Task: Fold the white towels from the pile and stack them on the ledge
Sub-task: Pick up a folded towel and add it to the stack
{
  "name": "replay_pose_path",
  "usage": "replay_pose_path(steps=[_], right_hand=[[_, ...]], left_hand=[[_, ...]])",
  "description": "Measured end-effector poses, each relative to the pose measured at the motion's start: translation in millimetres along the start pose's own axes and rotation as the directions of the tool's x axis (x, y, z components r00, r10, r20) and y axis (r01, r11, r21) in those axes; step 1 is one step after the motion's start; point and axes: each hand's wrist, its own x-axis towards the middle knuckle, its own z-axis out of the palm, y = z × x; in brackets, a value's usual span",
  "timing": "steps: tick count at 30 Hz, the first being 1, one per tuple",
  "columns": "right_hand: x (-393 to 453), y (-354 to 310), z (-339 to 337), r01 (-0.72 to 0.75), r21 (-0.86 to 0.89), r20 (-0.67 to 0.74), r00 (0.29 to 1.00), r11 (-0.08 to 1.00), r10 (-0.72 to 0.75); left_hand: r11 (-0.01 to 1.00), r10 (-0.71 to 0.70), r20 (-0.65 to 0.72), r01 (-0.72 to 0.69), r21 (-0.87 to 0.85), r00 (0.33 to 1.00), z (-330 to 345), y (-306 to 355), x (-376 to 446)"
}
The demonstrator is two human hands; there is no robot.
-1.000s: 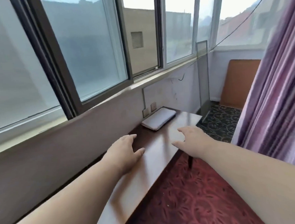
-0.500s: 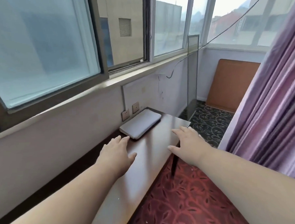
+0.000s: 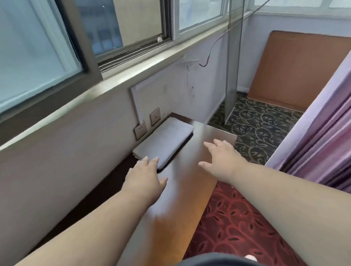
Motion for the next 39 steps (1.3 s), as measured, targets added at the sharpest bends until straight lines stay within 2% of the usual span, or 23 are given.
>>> replay_pose_path(steps=[10,15,18,23,24,25,26,27,28,29,30,31,32,33,34,39], right_hand=[[155.0,14.0,40.2,0.196,-0.129,0.167,0.971,0.972,-0.173],[249.6,35.8,46.6,0.351,-0.165,0.276,0.914,0.922,-0.299],[290.8,49.6,49.4,0.396,-0.150,0.362,0.874,0.906,-0.323],[336.6,54.3,65.7,0.378,-0.033,0.480,0.818,0.925,-0.317],[342.2,52.4,70.3,0.311,0.021,0.504,0.818,0.950,-0.279],[345.6,49.4,73.8,0.172,0.122,0.541,0.815,0.978,-0.211],[348.2,46.4,78.0,-0.057,0.266,0.596,0.794,0.962,-0.118],[349.3,43.7,82.2,-0.333,0.400,0.671,0.741,0.854,-0.025],[349.2,41.5,85.4,-0.579,0.473,0.760,0.650,0.665,0.025],[349.6,40.2,88.0,-0.735,0.489,0.822,0.568,0.469,0.034],[352.5,40.3,91.9,-0.805,0.488,0.849,0.528,0.336,0.032],[356.5,40.0,95.1,-0.829,0.499,0.853,0.522,0.251,0.028],[361.3,40.0,99.3,-0.833,0.519,0.847,0.532,0.193,0.018],[365.9,38.7,103.0,-0.828,0.539,0.837,0.546,0.150,0.006],[370.0,36.7,106.7,-0.822,0.557,0.828,0.561,0.116,0.000],[384.4,18.7,119.2,-0.806,0.591,0.806,0.591,-0.035,0.019]], left_hand=[[0.967,-0.253,0.080,0.253,0.012,0.964,32.0,8.7,93.4],[0.904,-0.420,0.161,0.428,-0.014,0.893,50.5,32.7,156.7],[0.858,-0.491,0.202,0.510,-0.057,0.848,61.0,49.9,178.8],[0.778,-0.563,0.278,0.612,-0.140,0.779,87.2,65.8,206.9],[0.751,-0.574,0.309,0.638,-0.170,0.758,94.3,66.4,211.7],[0.713,-0.590,0.339,0.670,-0.205,0.733,99.7,67.1,216.2],[0.649,-0.619,0.370,0.717,-0.254,0.693,104.1,67.5,220.6],[0.542,-0.664,0.395,0.773,-0.330,0.635,106.1,68.7,224.8],[0.360,-0.714,0.440,0.824,-0.437,0.545,107.7,69.9,228.9],[0.081,-0.735,0.530,0.831,-0.551,0.423,108.3,71.3,232.9],[-0.261,-0.684,0.665,0.751,-0.607,0.301,107.9,72.6,238.4],[-0.556,-0.555,0.794,0.599,-0.576,0.248,107.0,74.3,243.6],[-0.745,-0.441,0.862,0.434,-0.506,0.249,108.8,76.1,248.6],[-0.839,-0.385,0.883,0.297,-0.455,0.267,113.4,77.6,253.9],[-0.875,-0.380,0.881,0.198,-0.441,0.282,117.9,78.6,259.6],[-0.878,-0.477,0.850,-0.077,-0.472,0.225,136.7,78.4,291.0]])
